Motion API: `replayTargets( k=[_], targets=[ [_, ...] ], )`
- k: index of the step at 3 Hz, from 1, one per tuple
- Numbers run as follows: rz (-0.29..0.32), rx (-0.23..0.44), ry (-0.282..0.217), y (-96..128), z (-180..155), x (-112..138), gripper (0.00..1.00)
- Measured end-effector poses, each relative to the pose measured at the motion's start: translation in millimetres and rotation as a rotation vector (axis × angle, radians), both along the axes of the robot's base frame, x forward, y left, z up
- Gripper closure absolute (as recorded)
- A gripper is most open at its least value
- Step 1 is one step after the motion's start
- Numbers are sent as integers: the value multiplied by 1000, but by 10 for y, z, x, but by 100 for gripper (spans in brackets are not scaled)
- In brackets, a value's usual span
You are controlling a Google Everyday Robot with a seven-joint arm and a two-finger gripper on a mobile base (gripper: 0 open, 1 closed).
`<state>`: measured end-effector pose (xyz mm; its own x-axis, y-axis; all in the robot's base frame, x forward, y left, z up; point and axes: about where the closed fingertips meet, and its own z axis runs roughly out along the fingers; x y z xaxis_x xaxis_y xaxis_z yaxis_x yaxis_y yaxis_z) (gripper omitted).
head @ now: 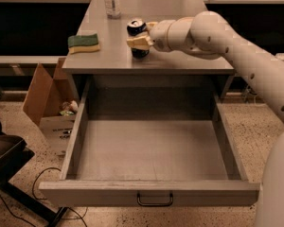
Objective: Pick pepsi can from top drawer and place on counter
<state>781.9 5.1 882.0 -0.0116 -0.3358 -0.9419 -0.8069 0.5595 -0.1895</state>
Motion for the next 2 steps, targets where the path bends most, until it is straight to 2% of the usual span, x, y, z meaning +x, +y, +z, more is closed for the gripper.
replayTargets(
  k=[1, 2],
  targets=[
    [0, 0, 0, 0, 42, 0, 82],
    [0, 0, 0, 1, 42, 0, 59]
  ],
)
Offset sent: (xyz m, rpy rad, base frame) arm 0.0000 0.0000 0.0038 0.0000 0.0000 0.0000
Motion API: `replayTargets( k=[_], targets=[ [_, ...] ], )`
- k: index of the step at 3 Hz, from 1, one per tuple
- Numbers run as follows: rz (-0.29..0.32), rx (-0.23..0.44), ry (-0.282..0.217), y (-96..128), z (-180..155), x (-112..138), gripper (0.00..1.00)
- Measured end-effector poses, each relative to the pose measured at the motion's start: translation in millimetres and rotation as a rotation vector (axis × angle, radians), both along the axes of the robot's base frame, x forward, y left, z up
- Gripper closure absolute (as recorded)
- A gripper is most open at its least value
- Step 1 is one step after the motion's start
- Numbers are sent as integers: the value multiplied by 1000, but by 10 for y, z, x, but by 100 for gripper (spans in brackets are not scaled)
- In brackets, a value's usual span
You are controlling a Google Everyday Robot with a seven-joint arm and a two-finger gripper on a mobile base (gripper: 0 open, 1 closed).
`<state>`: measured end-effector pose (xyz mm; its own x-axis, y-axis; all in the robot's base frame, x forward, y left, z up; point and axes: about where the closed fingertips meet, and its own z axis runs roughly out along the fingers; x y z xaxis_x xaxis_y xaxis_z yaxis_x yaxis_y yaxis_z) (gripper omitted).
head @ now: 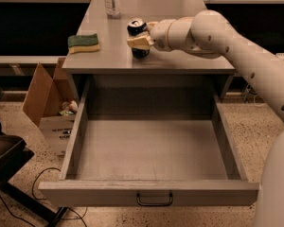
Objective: Pick pepsi can from top drawer and place on counter
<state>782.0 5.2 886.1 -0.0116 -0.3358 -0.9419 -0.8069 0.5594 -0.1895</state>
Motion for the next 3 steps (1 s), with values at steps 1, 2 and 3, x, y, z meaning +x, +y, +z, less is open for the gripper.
replayTargets(
  k=[1, 2, 3],
  targets=[
    [0, 0, 0, 0, 0, 0, 36],
    [0, 0, 0, 1, 0, 0, 5],
    [0, 0, 0, 1, 0, 0, 0]
  ],
)
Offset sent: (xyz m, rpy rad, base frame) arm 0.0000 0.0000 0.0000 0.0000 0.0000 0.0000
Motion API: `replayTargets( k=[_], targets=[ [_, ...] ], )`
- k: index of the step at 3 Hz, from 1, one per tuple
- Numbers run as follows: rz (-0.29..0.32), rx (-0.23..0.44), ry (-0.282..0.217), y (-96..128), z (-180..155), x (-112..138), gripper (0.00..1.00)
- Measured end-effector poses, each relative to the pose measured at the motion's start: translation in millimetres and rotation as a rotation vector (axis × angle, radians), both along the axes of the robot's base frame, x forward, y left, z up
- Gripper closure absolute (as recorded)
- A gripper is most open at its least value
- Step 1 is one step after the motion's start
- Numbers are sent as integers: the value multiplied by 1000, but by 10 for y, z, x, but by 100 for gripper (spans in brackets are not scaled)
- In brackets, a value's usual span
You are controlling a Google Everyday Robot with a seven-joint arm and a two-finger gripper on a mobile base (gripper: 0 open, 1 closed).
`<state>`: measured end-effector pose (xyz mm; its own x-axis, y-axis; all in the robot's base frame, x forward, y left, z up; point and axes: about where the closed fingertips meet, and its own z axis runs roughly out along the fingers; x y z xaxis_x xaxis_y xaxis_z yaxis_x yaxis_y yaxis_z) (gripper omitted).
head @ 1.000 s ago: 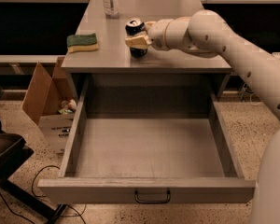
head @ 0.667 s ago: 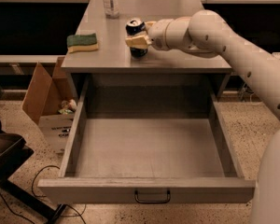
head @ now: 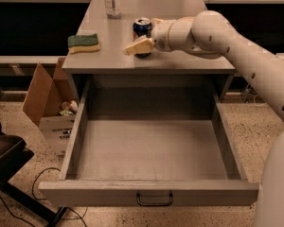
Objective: Pick pepsi can from top drawer and place on counter
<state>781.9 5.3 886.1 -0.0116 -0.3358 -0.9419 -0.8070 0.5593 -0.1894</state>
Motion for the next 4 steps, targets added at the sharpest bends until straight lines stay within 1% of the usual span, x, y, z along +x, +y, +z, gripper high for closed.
replayTargets(
  k=[1, 2, 3, 4],
  targets=[
    [7, 3, -3, -7, 57, -31, 0],
    [40, 15, -17, -45, 340, -188, 0],
    [17, -40, -141, -301, 884, -614, 0],
    [-131, -196, -244, -769, 1231, -1053, 0]
  ],
)
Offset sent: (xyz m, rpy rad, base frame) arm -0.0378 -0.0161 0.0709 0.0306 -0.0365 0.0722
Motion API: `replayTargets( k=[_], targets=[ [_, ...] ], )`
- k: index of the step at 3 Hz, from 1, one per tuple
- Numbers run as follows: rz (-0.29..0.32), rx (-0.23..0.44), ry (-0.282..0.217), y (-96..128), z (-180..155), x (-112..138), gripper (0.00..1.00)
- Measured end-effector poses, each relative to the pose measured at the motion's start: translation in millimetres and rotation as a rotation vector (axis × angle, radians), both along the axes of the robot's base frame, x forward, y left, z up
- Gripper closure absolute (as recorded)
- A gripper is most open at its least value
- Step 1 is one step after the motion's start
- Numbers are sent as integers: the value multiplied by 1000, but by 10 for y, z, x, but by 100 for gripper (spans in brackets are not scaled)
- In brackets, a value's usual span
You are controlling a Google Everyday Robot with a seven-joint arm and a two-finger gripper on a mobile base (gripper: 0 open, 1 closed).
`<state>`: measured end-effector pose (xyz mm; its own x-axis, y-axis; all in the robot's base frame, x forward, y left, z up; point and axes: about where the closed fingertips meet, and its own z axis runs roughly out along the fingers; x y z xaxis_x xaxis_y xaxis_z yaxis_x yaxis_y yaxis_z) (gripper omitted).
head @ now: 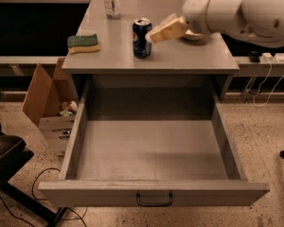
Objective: Pick pepsi can from top drawer and place on counter
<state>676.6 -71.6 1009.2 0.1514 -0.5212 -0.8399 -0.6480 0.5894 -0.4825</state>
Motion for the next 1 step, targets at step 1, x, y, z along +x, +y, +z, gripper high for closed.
replayTargets(
  k=[1],
  targets=[
    [-70, -54, -64, 4, 208, -226, 0]
  ],
)
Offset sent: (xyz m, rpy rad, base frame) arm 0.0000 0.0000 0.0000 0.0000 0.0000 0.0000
